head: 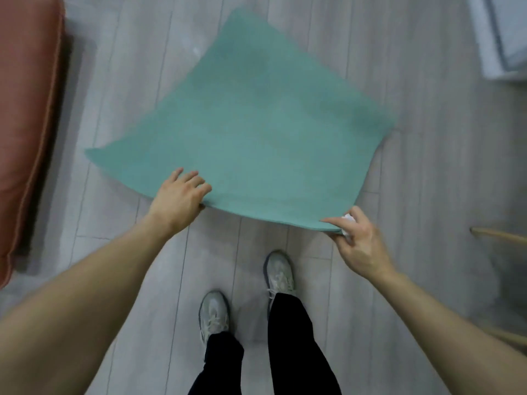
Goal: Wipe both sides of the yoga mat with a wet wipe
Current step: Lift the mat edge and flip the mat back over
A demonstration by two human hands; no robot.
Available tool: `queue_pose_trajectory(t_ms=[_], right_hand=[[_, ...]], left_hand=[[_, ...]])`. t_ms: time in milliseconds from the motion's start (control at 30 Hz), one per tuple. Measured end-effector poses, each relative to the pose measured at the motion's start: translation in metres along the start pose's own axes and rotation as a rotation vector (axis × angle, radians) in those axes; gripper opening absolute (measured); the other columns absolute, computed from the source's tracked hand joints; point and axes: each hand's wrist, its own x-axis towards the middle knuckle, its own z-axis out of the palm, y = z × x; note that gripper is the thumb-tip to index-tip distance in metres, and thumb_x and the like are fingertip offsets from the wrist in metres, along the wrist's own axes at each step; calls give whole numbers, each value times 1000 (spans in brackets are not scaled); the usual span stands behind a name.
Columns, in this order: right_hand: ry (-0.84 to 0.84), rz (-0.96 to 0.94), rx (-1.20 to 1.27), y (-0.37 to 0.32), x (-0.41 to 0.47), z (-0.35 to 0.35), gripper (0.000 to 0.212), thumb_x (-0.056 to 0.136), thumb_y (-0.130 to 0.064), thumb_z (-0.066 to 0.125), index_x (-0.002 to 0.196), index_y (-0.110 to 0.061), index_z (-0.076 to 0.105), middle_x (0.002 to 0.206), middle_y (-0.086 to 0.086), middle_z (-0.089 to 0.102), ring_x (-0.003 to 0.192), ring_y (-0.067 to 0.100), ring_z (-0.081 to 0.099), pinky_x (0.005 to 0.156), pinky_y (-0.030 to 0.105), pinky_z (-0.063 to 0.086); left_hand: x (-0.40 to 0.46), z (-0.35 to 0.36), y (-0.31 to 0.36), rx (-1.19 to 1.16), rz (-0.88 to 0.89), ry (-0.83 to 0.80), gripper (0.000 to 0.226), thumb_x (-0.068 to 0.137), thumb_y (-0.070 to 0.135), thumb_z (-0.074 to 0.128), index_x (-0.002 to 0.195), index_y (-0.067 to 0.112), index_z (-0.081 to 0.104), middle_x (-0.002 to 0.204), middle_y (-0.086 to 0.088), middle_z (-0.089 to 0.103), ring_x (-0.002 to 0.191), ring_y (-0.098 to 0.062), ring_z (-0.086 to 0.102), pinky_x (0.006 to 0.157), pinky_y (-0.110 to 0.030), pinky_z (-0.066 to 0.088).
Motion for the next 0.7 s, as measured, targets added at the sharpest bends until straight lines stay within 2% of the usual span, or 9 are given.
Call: queue_pose_trajectory(t_ms=[67,133,233,300,367,433,533,600,700], right_hand=[[58,53,-25,8,-19,-11,38,85,-12,84,117,-32,78,99,-12,42,81,4,49,70,15,46],[112,85,-77,4,-36,-19,43,81,-30,88,122,-34,75,106,-7,44,88,14,58,72,33,56],[195,87,-266,-13,-54,-17,55,74,-44,88,124,-26,71,111,7,47,94,31,57,72,40,54],[211,59,-404,-21,-64,-11,51,74,-38,88,118,-18,71,109,12,48,94,34,52,72,42,49],[187,75,-488,-24,-74,-9,58,74,-35,90,123,-13,68,108,14,48,95,35,51,75,45,48],[211,130,-463,-23,-92,-10,66,77,-37,86,135,-12,64,110,15,49,95,35,51,79,45,48],[333,158,-296,-29,-124,-7,55,83,-36,81,132,-15,66,107,12,50,86,32,55,71,42,51],[248,154,-244,-21,-147,6,49,86,-28,80,132,-18,67,101,8,50,82,30,56,64,40,52],[22,239,-184,-3,-158,36,55,92,-23,72,146,-24,58,101,7,52,87,34,62,68,43,53]], left_hand=[[5,0,24,-26,65,-21,10,88,18,70,92,15,61,87,-8,64,80,-37,68,64,-44,55],[3,4,44,-34,112,-35,13,86,14,69,86,13,56,78,-9,59,65,-37,63,51,-37,44],[-9,13,70,-17,166,-79,18,81,12,72,81,11,55,74,-12,58,60,-38,60,51,-34,33],[-25,11,86,0,150,-166,15,85,16,67,84,13,53,80,-12,61,68,-39,62,55,-36,32],[-40,8,101,41,141,-227,10,90,21,62,89,14,54,88,-11,64,78,-38,65,59,-36,35],[-48,-1,123,58,172,-268,9,90,24,60,91,15,58,91,-9,66,82,-37,67,62,-35,38],[-45,-7,169,26,248,-317,9,88,26,58,86,18,57,89,-7,66,80,-37,66,63,-36,47],[-38,-7,212,-26,330,-325,11,88,27,59,80,21,55,89,-8,69,81,-38,67,65,-36,49],[-34,-2,254,-126,339,-370,13,90,30,65,84,19,68,89,-10,73,86,-38,67,67,-35,48]])
